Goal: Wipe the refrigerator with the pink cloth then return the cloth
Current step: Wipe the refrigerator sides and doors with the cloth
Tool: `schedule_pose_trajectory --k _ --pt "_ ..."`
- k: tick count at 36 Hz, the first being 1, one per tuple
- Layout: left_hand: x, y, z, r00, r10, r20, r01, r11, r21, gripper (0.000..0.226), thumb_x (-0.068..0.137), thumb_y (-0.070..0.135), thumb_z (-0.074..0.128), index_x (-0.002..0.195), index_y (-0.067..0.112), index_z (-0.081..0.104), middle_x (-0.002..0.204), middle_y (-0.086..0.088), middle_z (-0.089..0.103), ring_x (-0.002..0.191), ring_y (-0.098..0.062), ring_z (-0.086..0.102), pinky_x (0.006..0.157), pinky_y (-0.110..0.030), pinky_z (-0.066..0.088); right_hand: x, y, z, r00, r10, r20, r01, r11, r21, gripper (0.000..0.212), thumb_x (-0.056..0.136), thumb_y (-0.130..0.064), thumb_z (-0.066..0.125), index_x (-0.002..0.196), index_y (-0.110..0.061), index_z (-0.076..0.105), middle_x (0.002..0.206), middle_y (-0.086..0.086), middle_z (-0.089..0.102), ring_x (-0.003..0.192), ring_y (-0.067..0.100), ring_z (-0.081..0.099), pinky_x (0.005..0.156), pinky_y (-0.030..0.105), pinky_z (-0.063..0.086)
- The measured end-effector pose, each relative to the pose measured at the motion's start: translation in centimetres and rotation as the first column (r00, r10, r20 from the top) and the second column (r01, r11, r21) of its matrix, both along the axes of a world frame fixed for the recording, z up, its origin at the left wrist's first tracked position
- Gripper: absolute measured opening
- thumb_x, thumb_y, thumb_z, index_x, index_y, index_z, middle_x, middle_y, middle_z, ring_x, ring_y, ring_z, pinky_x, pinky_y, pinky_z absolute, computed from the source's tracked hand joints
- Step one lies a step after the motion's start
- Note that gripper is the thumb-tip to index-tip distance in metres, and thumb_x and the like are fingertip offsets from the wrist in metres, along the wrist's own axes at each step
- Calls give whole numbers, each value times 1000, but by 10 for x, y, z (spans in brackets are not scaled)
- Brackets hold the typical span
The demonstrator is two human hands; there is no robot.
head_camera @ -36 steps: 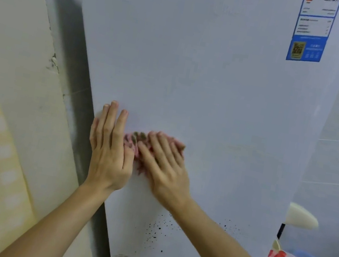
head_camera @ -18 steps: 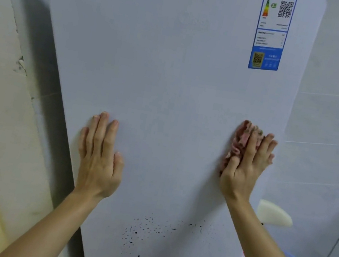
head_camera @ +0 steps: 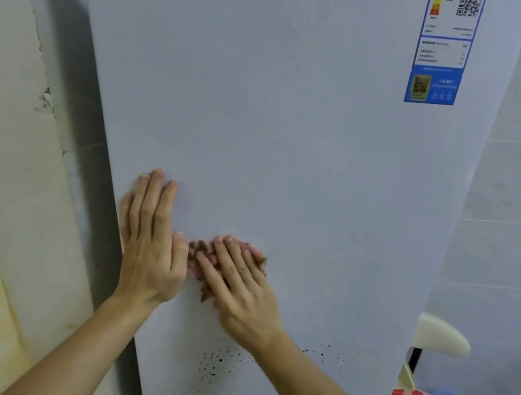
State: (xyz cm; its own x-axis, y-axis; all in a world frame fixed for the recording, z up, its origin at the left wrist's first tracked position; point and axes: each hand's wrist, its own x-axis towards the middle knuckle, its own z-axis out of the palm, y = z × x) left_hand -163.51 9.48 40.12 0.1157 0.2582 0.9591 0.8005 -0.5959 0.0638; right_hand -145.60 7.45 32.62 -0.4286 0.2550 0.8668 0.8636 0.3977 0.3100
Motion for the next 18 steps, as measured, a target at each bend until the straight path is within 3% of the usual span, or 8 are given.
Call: schedule_pose_trajectory --k 3,5,9,13,18 --pt "5 1 0 999 39 13 -40 999 30 66 95 18 39 158 -4 32 170 -21 23 161 -34 13 129 -57 8 21 -6 7 990 14 142 -10 1000 -26 72 94 7 38 163 -15 35 170 15 24 161 29 21 132 44 18" --pt "8 3 -1 998 60 27 -61 997 45 64 98 20 38 158 -4 32 169 -23 23 161 -34 12 130 -56 7 44 -10 12 993 -10 114 12 1000 -18 86 86 7 48 165 -18 27 171 14 23 161 28 20 132 43 17" --pt "10 4 -3 995 88 51 -90 995 36 64 100 22 37 159 -3 30 170 -22 21 162 -32 9 130 -52 3 122 -21 29 954 -82 -290 91 996 18 69 96 -13 50 161 -25 31 164 19 34 162 23 13 132 42 12" --pt "9 7 -4 995 94 43 -95 995 30 65 100 21 39 159 -3 28 171 -20 19 162 -29 5 130 -52 1 159 -25 61 731 -183 -658 233 972 -11 64 101 -20 44 163 -24 30 171 25 18 161 37 6 130 53 -3" --pt "4 8 -4 993 114 9 -114 993 24 66 100 23 40 160 -2 28 172 -18 17 162 -32 8 130 -55 5 126 -7 115 523 -96 -847 231 972 32 60 107 -20 33 166 -13 25 173 25 8 161 43 1 129 58 -3"
